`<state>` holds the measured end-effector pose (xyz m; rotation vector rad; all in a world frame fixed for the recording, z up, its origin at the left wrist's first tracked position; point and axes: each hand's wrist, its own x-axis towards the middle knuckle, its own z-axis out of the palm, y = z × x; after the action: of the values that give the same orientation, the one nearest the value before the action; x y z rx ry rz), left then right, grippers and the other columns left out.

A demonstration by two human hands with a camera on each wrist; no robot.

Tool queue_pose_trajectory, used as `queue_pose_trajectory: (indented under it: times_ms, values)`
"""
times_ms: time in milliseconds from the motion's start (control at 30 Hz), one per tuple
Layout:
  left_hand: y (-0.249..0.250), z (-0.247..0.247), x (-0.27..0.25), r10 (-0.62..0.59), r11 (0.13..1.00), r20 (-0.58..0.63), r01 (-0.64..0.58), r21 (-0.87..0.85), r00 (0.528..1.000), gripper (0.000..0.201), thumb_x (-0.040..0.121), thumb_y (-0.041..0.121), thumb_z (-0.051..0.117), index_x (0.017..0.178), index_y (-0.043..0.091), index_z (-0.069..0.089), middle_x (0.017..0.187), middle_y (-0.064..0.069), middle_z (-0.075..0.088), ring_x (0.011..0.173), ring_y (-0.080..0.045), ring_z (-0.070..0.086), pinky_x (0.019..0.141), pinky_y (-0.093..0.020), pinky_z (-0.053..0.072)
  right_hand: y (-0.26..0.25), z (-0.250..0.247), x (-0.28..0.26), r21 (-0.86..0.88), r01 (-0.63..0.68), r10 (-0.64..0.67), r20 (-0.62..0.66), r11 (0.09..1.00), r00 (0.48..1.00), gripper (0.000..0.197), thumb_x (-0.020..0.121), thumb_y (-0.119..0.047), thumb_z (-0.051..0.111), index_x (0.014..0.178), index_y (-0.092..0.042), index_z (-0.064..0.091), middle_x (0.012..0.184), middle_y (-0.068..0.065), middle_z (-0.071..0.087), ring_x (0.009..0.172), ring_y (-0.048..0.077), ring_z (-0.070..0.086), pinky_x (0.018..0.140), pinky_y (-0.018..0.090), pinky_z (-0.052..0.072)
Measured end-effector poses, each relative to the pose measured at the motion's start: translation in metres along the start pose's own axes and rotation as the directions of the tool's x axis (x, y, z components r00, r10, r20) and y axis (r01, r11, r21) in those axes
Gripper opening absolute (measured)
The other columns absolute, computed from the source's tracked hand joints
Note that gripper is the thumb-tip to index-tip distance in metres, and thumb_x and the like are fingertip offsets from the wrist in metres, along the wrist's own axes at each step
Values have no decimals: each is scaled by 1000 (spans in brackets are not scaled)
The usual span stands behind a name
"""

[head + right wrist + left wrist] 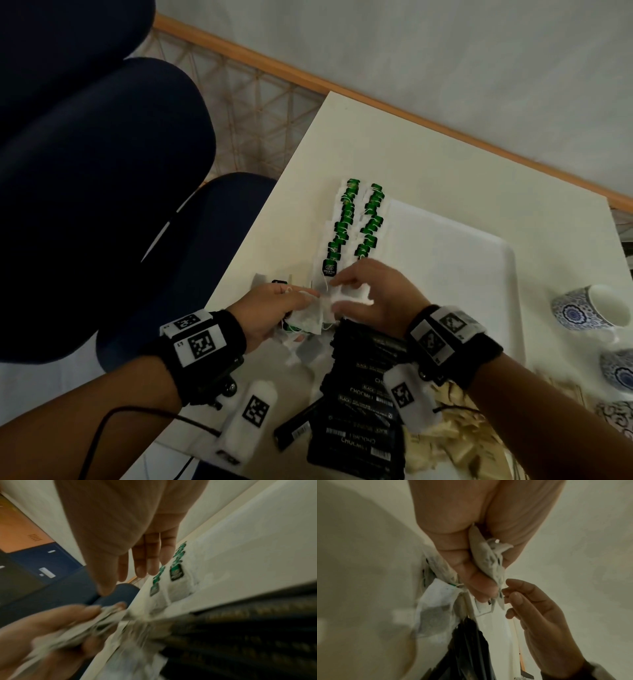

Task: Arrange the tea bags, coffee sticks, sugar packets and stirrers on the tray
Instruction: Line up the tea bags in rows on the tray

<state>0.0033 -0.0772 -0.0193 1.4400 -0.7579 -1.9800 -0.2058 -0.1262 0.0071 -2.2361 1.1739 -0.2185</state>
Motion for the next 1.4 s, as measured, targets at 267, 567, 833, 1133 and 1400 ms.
queue_pose_trajectory:
  times_ms: [267, 567, 833, 1133, 1400]
  values:
    - [4, 10, 1, -46, 997, -37, 43, -62, 998, 35, 98, 32, 49, 103, 3, 69, 85, -20, 66, 67, -24, 63, 60, -28, 51, -17, 24, -10, -21, 236, -236, -3, 971, 972, 25, 81, -39, 68, 104, -31, 65, 103, -7, 61, 97, 12, 58, 77, 33, 52]
    - [-1, 2, -6, -66, 998, -29, 67, 22, 997, 33, 94, 28, 57, 111, 0, 66, 102, -21, 70, 82, -32, 63, 66, -33, 50, -6, 1, -4, 277, -51, 111, -205, 959, 972, 15, 86, -17, 68, 92, -29, 71, 81, -19, 66, 75, 2, 61, 74, 20, 51]
    - [-2, -10, -15, -17, 999, -44, 18, 38, 999, 18, 90, 4, 59, 103, 6, 71, 94, -8, 74, 68, -17, 68, 50, -26, 54, 31, -4, 3, 140, -322, 328, -18, 936, 945, 12, 89, -20, 63, 91, -30, 69, 78, -4, 71, 78, 17, 65, 79, 34, 52]
    - [6, -9, -16, -23, 1000, -52, 23, 3, 998, 18, 90, 3, 59, 105, 2, 70, 102, -14, 71, 82, -30, 65, 49, -26, 51, 49, 3, 7, 38, -395, 396, -34, 918, 918, 12, 90, -26, 60, 101, -28, 63, 74, -7, 65, 75, 15, 60, 76, 29, 47]
    - [9, 0, -9, -57, 988, -33, 51, -147, 998, 21, 93, 5, 54, 110, 1, 66, 83, -15, 72, 58, -20, 67, 45, -22, 48, 8, -3, -6, 18, -17, 18, -71, 1000, 997, 40, 75, -43, 75, 111, -36, 59, 95, -17, 54, 82, 0, 52, 70, 11, 42]
